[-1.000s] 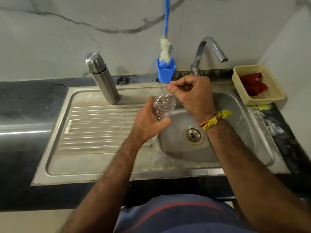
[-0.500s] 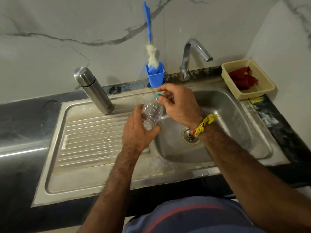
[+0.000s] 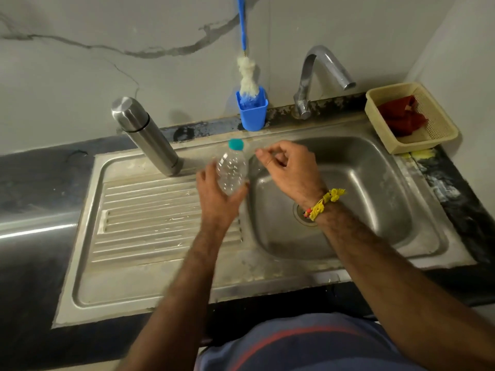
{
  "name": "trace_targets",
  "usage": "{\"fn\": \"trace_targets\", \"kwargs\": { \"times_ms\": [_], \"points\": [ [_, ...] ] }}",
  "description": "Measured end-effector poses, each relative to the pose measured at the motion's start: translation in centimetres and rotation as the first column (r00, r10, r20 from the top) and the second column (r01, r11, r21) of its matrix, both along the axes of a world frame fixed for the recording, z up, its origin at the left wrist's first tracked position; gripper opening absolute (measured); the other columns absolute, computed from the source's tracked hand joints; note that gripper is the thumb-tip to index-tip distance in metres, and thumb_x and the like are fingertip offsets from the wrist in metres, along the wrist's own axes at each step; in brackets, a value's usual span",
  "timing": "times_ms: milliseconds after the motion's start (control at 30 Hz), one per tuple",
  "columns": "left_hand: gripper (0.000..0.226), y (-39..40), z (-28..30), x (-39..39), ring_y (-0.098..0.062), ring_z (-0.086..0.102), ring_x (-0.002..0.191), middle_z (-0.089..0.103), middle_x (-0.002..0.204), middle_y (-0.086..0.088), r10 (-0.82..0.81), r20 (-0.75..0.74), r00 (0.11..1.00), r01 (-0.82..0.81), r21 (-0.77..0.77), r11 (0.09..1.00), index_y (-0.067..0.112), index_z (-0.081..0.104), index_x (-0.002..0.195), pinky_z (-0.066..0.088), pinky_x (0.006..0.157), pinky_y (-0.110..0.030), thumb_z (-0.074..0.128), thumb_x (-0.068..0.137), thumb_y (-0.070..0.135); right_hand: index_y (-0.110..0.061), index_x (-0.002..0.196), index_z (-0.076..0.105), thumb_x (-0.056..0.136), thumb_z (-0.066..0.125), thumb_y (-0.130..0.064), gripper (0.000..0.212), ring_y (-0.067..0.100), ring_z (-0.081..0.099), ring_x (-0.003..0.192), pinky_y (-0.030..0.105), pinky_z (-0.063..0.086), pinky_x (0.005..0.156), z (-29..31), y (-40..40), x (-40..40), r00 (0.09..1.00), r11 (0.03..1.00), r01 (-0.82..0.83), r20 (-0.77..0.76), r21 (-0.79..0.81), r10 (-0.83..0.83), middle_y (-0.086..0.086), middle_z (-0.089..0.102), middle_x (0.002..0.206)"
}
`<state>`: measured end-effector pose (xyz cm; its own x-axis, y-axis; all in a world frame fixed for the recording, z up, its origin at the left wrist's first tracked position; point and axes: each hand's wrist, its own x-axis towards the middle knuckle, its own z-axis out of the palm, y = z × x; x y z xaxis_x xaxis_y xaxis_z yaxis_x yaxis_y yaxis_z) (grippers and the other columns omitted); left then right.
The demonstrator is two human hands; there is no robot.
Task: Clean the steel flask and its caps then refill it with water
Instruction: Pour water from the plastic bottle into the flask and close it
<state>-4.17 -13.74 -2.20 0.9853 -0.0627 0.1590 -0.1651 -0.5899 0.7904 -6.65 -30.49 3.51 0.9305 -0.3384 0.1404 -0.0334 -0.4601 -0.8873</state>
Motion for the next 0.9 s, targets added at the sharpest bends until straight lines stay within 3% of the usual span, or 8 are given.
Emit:
{"fn": "trace_targets", "kwargs": {
  "times_ms": [67,200,300,500,633,733,833,900],
  "points": [
    [0.077,0.0,0.4,3.1,-0.015,0.049,0.104,0.055,0.122,-0.008,0.099,-0.009,0.995,-0.100,-0.082,0.992,0.012,0.054,0.138,0.044,0.088,-0.019,0.091,0.073,0.029,-0.011,0.091,0.071,0.090,0.070,-0.040,0.030,0.023,0.052,0.054,0.038,0.054,0.058,-0.6,-0.3,0.5,0.999,0.999,0.040,0.004,0.025,-0.040,0.015,0.061,0.062],
    [0.075,-0.3,0.3,8.8,-0.016,0.064,0.109,0.068,0.120,0.002,0.195,-0.034,0.980,-0.198,-0.262,0.945,0.016,0.057,0.131,0.053,0.101,-0.039,0.094,0.067,0.035,-0.010,0.087,0.072,0.091,0.070,-0.032,0.023,0.009,0.045,0.050,0.025,0.045,0.051,-2.2,-1.2,1.6,0.994,0.993,0.109,-0.006,0.052,-0.109,0.001,0.052,0.054],
    [0.080,-0.9,-0.8,11.6,-0.016,0.063,0.116,0.066,0.128,0.000,0.218,-0.079,0.973,-0.232,-0.280,0.932,0.014,0.051,0.137,0.050,0.105,-0.032,0.093,0.070,0.028,-0.009,0.087,0.071,0.093,0.069,-0.027,0.018,0.007,0.043,0.051,0.021,0.040,0.048,-3.5,-1.8,1.9,0.990,0.986,0.145,-0.010,0.079,-0.144,0.002,0.052,0.056],
    [0.076,-0.8,-3.0,14.3,-0.010,0.061,0.112,0.064,0.126,0.004,0.208,-0.074,0.975,-0.221,-0.267,0.938,0.013,0.048,0.135,0.048,0.099,-0.019,0.091,0.073,0.026,-0.010,0.088,0.071,0.093,0.068,-0.024,0.015,0.018,0.050,0.058,0.037,0.046,0.055,-5.9,-2.9,2.1,0.976,0.975,0.214,-0.051,0.053,-0.212,0.019,0.062,0.067],
    [0.075,-0.2,-4.1,15.2,-0.012,0.062,0.115,0.065,0.123,0.005,0.215,-0.090,0.972,-0.232,-0.301,0.925,0.020,0.049,0.131,0.053,0.103,-0.037,0.092,0.070,0.029,-0.009,0.089,0.071,0.094,0.068,-0.022,0.014,0.028,0.057,0.061,0.035,0.047,0.056,-7.0,-2.6,2.6,0.978,0.978,0.202,-0.054,0.048,-0.200,0.020,0.065,0.069],
    [0.076,0.1,-4.5,15.4,-0.008,0.063,0.115,0.065,0.120,0.013,0.209,-0.118,0.971,-0.235,-0.301,0.924,0.029,0.047,0.128,0.055,0.101,-0.044,0.092,0.067,0.033,-0.007,0.091,0.071,0.093,0.068,-0.022,0.015,0.018,0.049,0.051,0.032,0.044,0.050,-7.8,-2.1,3.0,0.983,0.982,0.181,-0.055,0.059,-0.178,0.012,0.062,0.062],
    [0.082,0.3,-4.7,15.0,0.001,0.061,0.110,0.062,0.120,0.019,0.218,-0.127,0.968,-0.246,-0.289,0.925,0.024,0.045,0.136,0.054,0.103,-0.042,0.093,0.069,0.025,-0.008,0.091,0.071,0.093,0.068,-0.023,0.015,0.005,0.043,0.048,0.022,0.039,0.048,-8.2,-1.8,3.1,0.985,0.982,0.171,-0.050,0.075,-0.168,-0.002,0.053,0.056],
    [0.089,0.3,-4.8,14.6,-0.002,0.059,0.115,0.060,0.126,0.015,0.217,-0.131,0.967,-0.245,-0.274,0.930,0.021,0.040,0.144,0.053,0.105,-0.041,0.092,0.072,0.020,-0.008,0.092,0.071,0.093,0.069,-0.021,0.014,0.004,0.043,0.046,0.015,0.037,0.049,-8.2,-1.8,3.0,0.984,0.982,0.174,-0.050,0.074,-0.171,-0.010,0.048,0.054]
  ]
}}
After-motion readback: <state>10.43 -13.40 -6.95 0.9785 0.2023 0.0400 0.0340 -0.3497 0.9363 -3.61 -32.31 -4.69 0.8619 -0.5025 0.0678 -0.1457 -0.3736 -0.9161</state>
